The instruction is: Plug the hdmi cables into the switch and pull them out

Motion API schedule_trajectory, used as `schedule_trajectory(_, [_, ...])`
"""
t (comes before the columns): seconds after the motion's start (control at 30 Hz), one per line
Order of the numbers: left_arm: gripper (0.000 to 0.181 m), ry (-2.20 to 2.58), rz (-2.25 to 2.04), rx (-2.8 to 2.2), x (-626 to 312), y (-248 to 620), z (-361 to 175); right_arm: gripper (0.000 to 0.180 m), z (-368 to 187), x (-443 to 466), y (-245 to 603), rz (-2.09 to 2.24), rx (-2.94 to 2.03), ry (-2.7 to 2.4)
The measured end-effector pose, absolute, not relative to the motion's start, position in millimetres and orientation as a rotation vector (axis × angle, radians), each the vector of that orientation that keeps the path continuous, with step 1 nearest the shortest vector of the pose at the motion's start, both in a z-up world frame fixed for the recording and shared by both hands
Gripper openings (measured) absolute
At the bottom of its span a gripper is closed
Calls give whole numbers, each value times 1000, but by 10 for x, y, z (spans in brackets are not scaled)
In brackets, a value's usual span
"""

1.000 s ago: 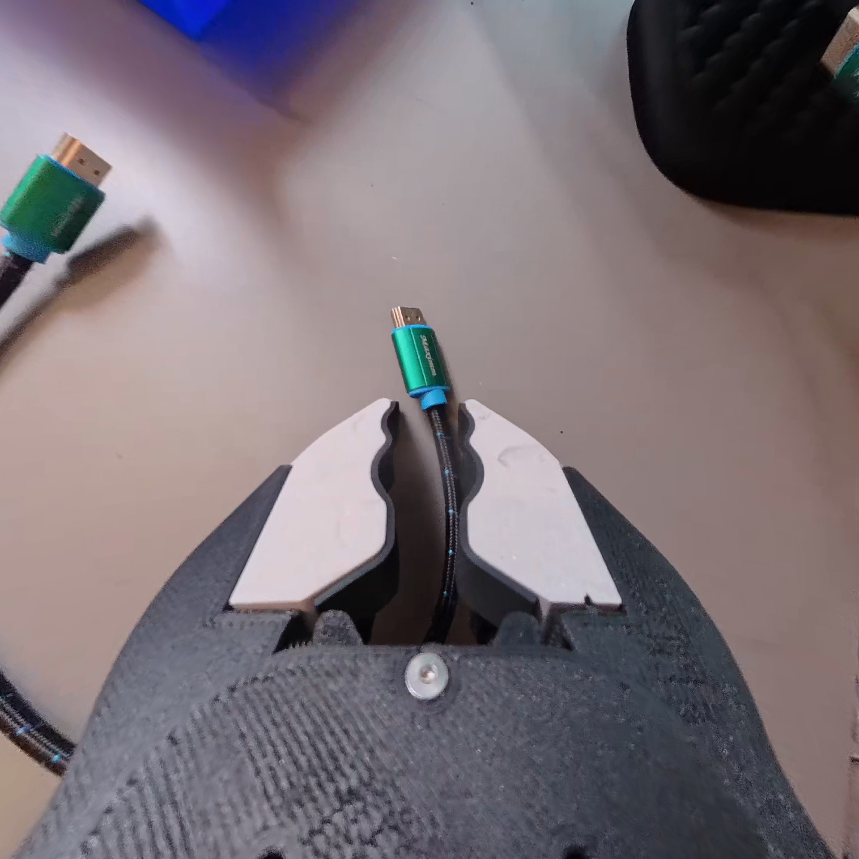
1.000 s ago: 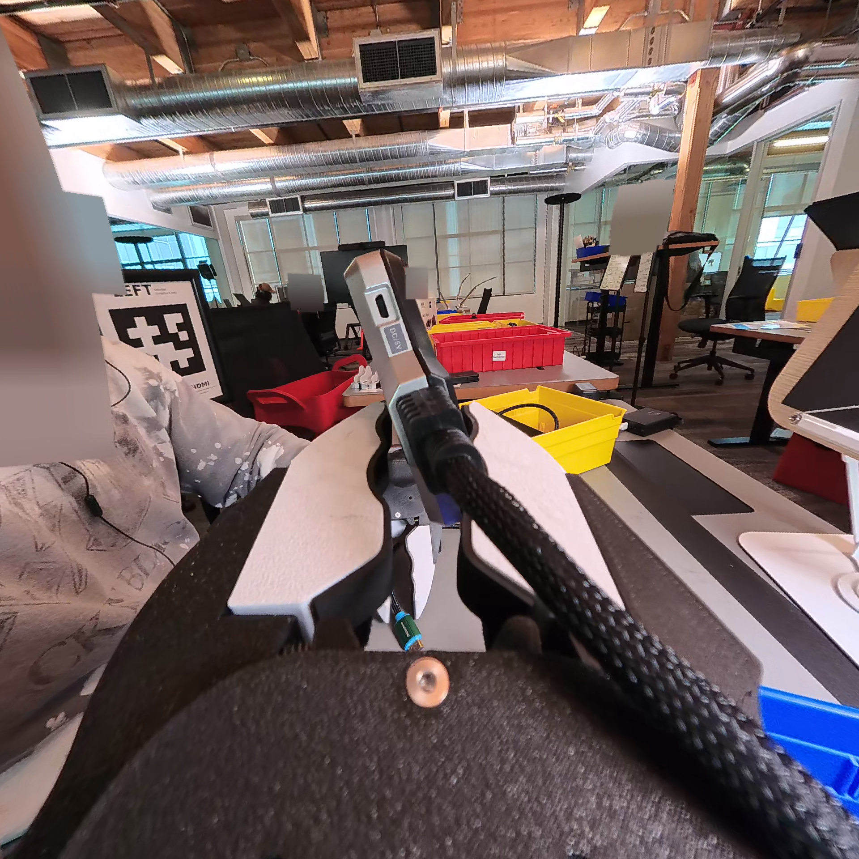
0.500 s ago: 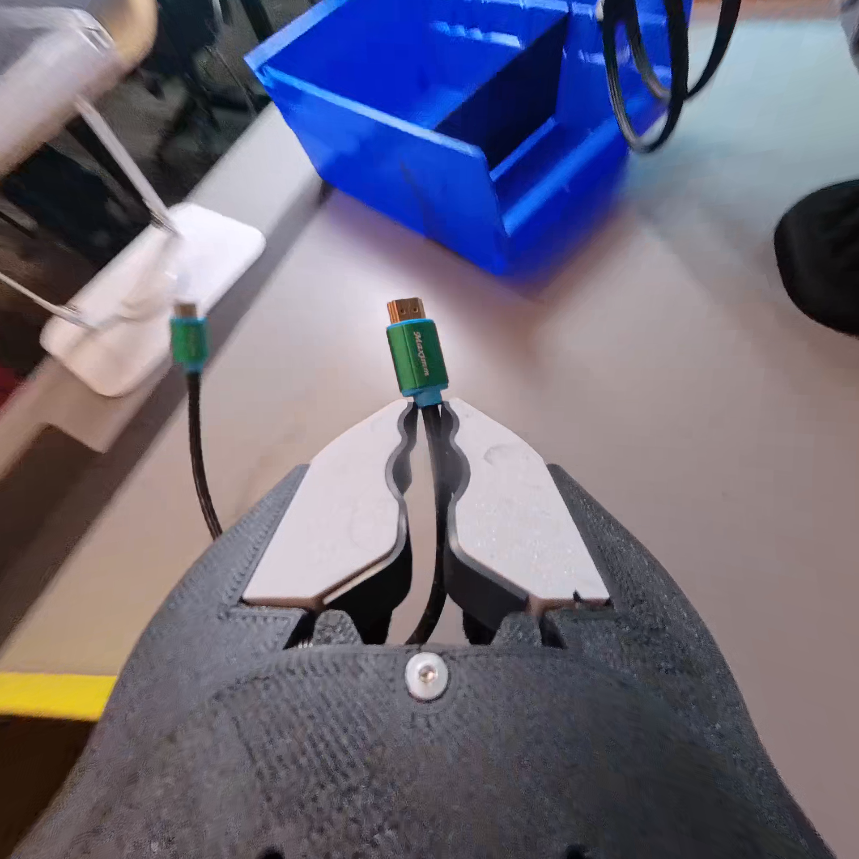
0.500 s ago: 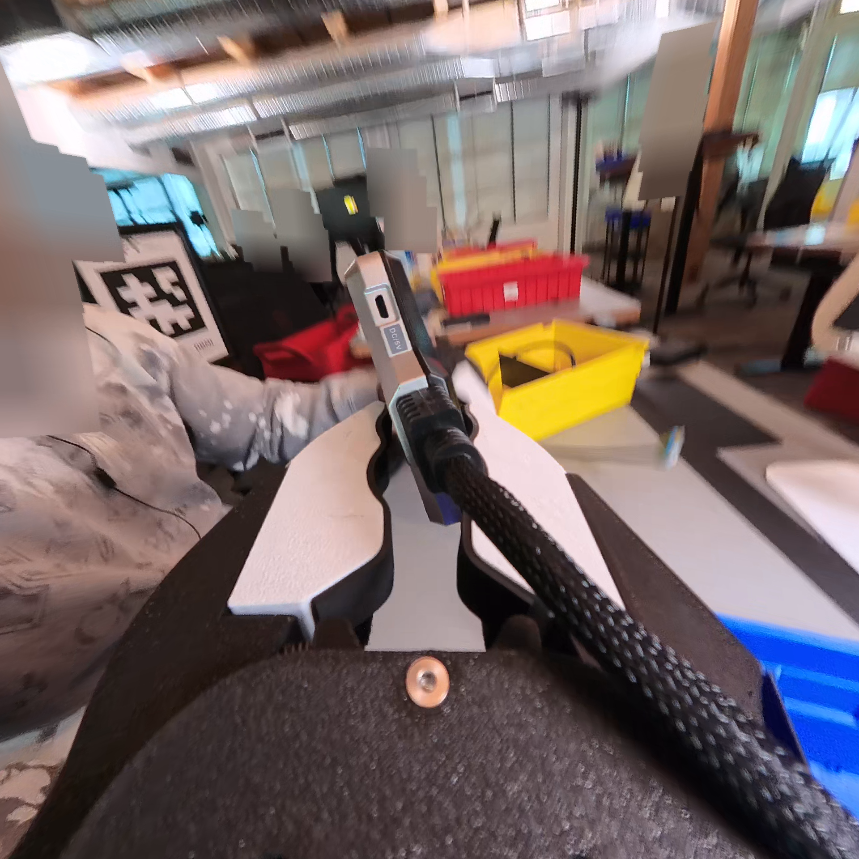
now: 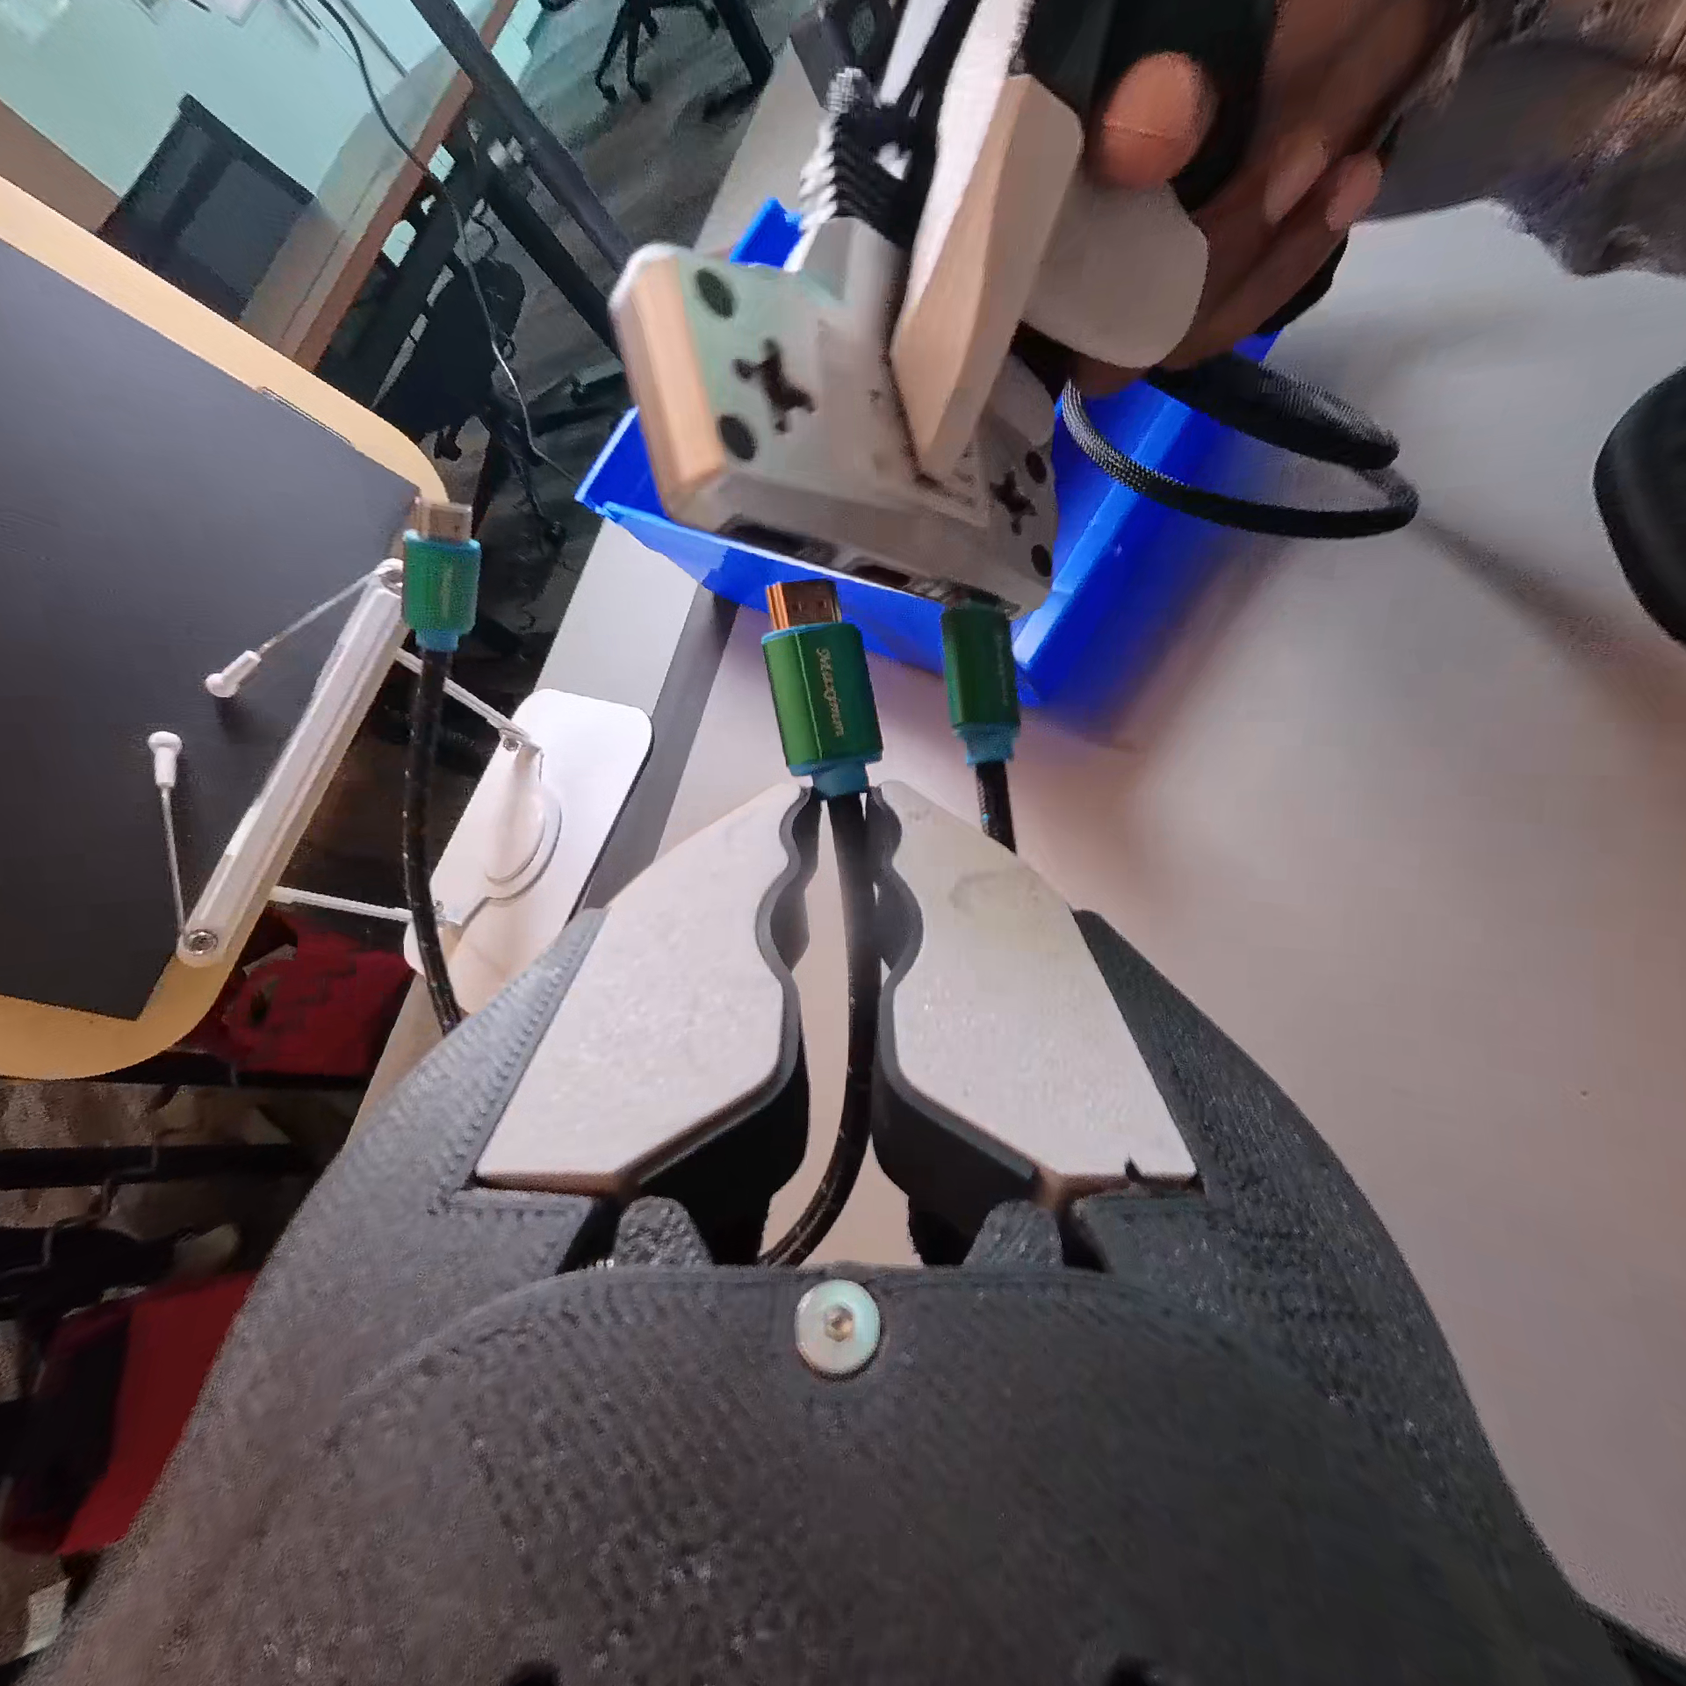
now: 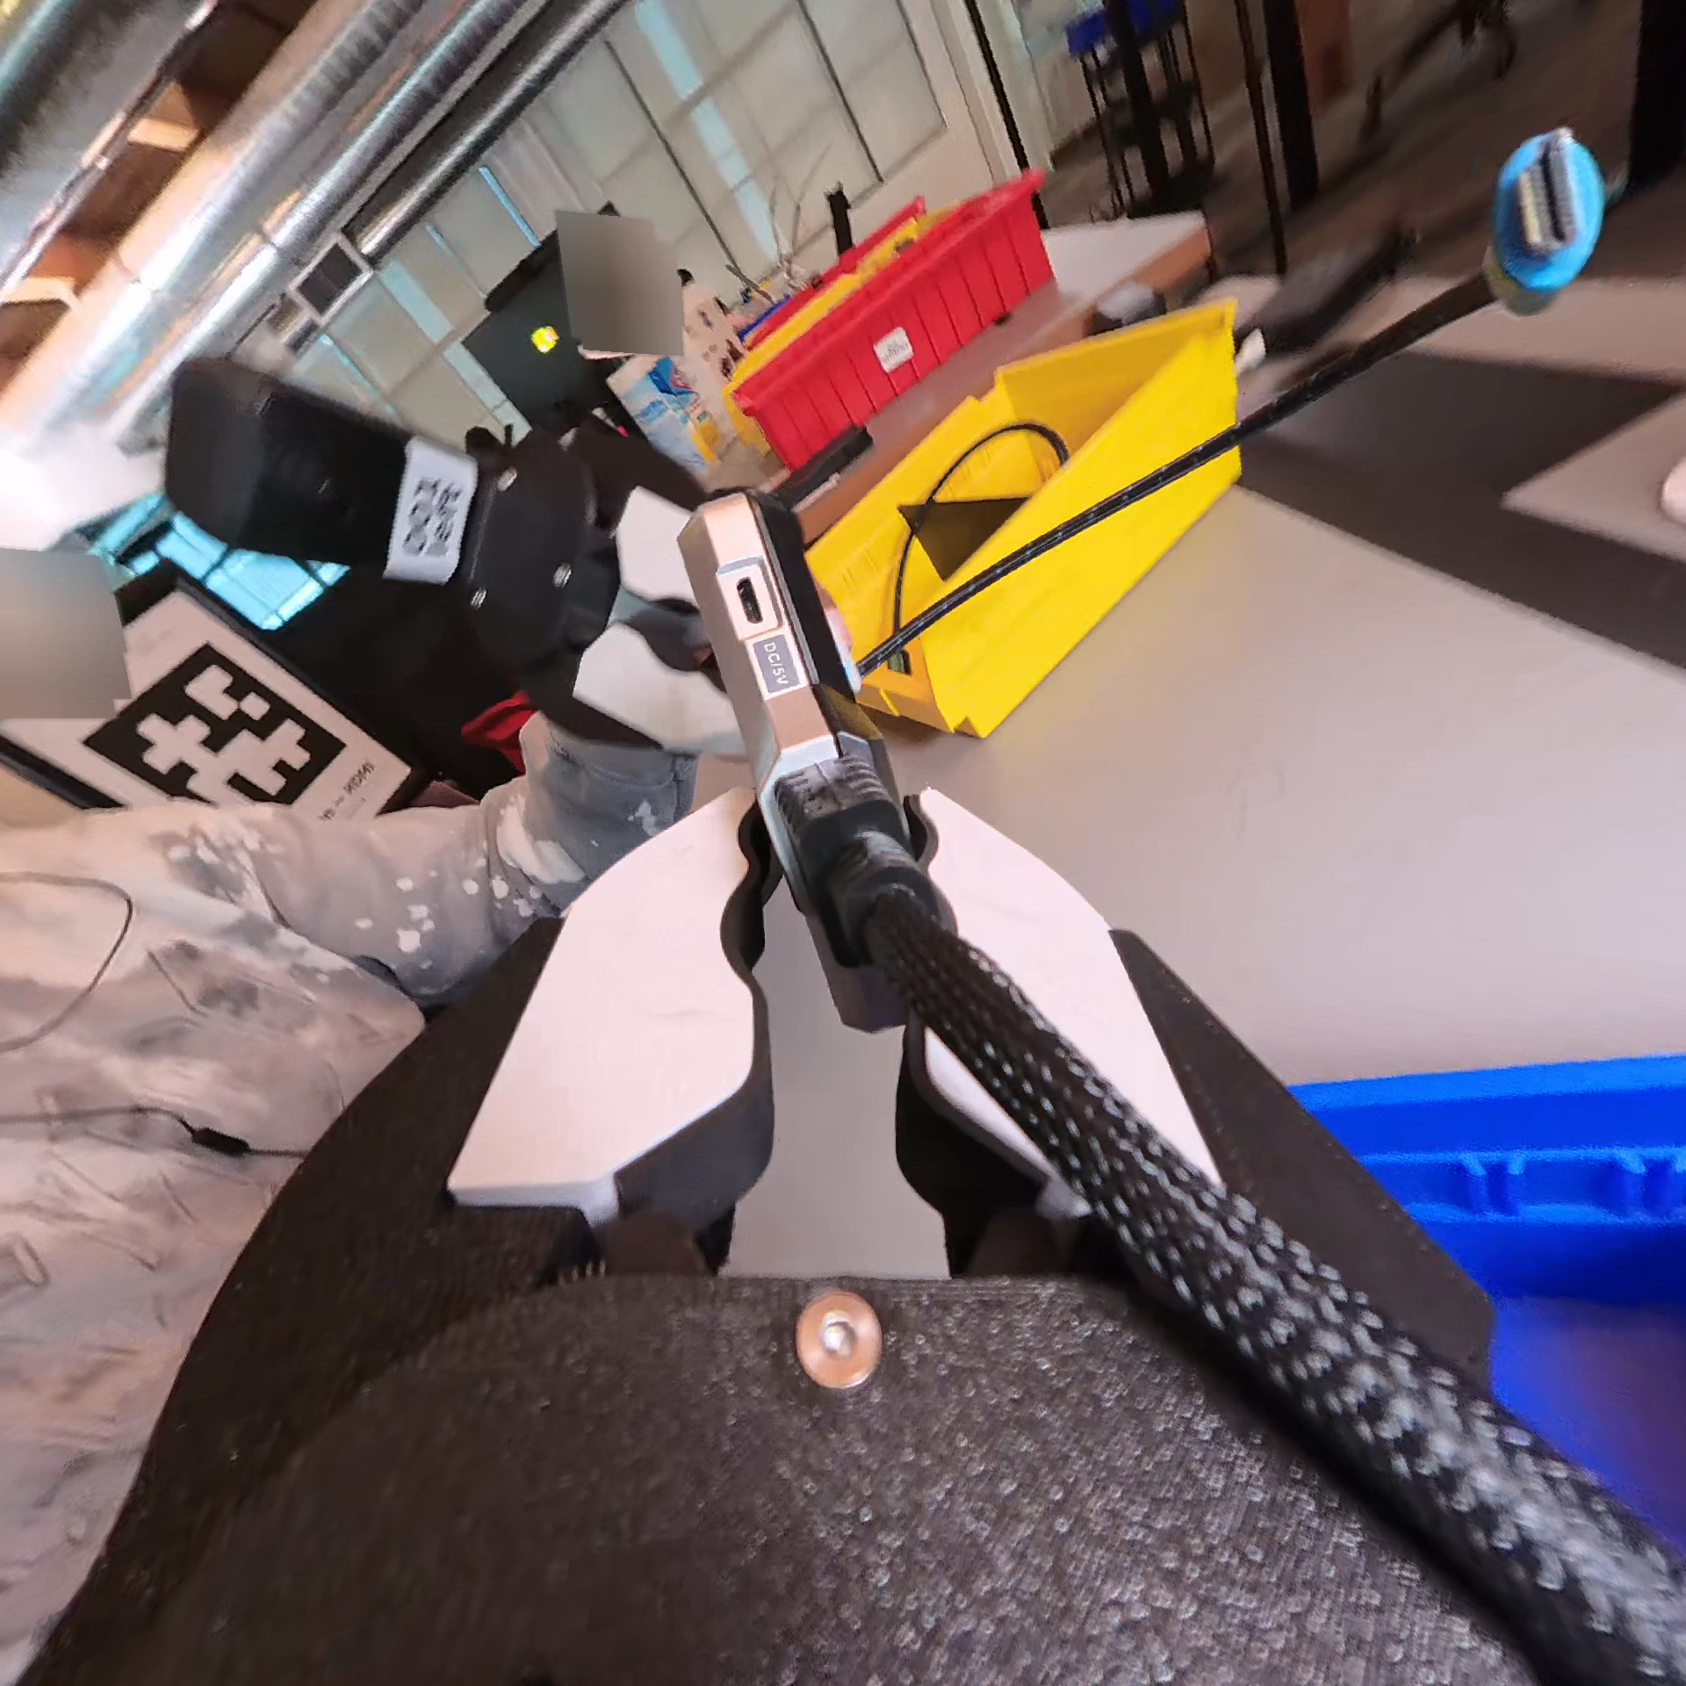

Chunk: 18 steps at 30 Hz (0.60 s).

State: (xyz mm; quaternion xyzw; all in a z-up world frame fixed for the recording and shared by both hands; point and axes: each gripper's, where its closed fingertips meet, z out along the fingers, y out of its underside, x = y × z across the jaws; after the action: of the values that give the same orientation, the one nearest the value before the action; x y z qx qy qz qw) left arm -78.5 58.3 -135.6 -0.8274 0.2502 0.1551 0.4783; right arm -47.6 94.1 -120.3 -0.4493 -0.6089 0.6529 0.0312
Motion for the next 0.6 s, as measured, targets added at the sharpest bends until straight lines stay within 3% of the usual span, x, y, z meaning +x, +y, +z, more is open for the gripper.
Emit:
schedule_trajectory(0.03, [10, 618, 399, -2034, -802, 585, -1415, 27, -1242, -517, 939, 2012, -1423, -1867])
schedule_trajectory(0.6, [11, 710, 596, -2033, -947, 583, -1657, 27, -1428, -724, 1002, 2020, -1630, -1754])
